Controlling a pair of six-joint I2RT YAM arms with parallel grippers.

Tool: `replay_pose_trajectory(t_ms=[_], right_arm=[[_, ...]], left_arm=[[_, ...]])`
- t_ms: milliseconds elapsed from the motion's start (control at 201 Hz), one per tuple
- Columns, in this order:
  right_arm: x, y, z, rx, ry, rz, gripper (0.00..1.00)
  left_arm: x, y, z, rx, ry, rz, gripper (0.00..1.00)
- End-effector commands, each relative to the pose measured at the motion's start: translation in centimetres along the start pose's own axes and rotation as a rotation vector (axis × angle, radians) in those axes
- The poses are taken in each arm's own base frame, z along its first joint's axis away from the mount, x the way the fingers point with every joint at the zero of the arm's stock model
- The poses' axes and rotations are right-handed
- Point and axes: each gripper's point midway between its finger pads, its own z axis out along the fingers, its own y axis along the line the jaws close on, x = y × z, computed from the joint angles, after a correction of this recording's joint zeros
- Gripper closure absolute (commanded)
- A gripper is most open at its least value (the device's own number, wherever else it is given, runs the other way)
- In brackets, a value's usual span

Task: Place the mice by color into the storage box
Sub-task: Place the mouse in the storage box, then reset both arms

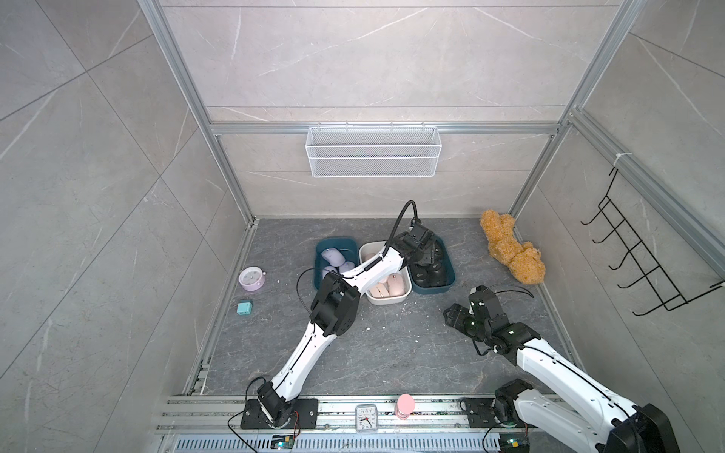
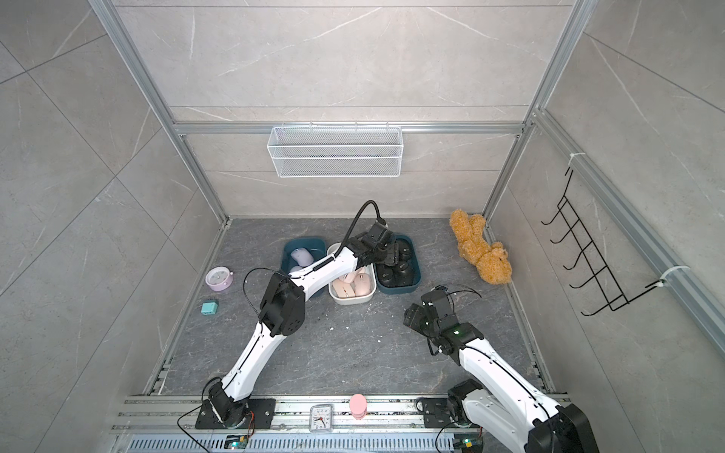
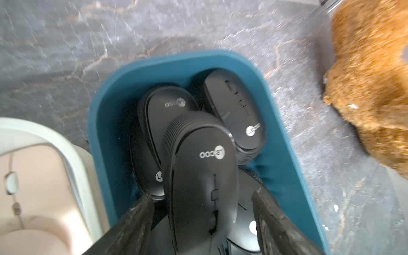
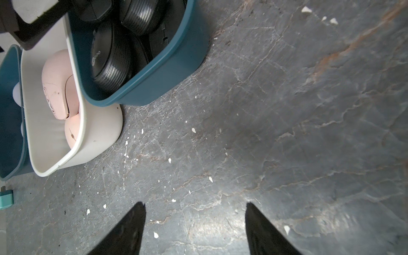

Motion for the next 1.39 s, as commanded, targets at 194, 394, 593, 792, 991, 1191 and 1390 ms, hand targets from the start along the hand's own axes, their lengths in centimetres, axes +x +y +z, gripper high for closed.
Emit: replay_pose_trajectory(t_ms=[194,394,593,792,991,1191,1390], right_arm=[[-2.5,0.7,-2.2,0.027,-0.07,-0.049,0.27],[-5.1,1.8,-3.6,0.043,-0.148,-0.136,0.27],[-8.5,2.9,-4.9,0.085,-0.262,-0.231,0.26],[-11.8,4.5,-5.2,0.098,-0.362,-0.309,0.25],[-14.1,4.5,-4.2,0.153,-0.451,-0.346,0.24],[-14.9,3.8,-2.3,0.18,-0.486,-0.373,0.22],[-15.5,2.5,-0.4,0.193,-0.514,-0.36,0.21]], left_arm=[[-6.0,-3.3,-7.5,0.086,-0.164,0.027,0.27],[-6.6,-0.8,-12.1,0.007,-0.255,0.041,0.27],[-5.4,6.2,-18.6,-0.218,-0.327,0.1,0.25],[-1.6,17.4,-26.0,-0.462,-0.354,0.021,0.24],[3.9,27.5,-33.1,-0.645,-0.407,-0.106,0.22],[8.5,32.1,-36.4,-0.772,-0.454,-0.098,0.18],[11.0,33.8,-35.2,-0.803,-0.489,-0.097,0.16]])
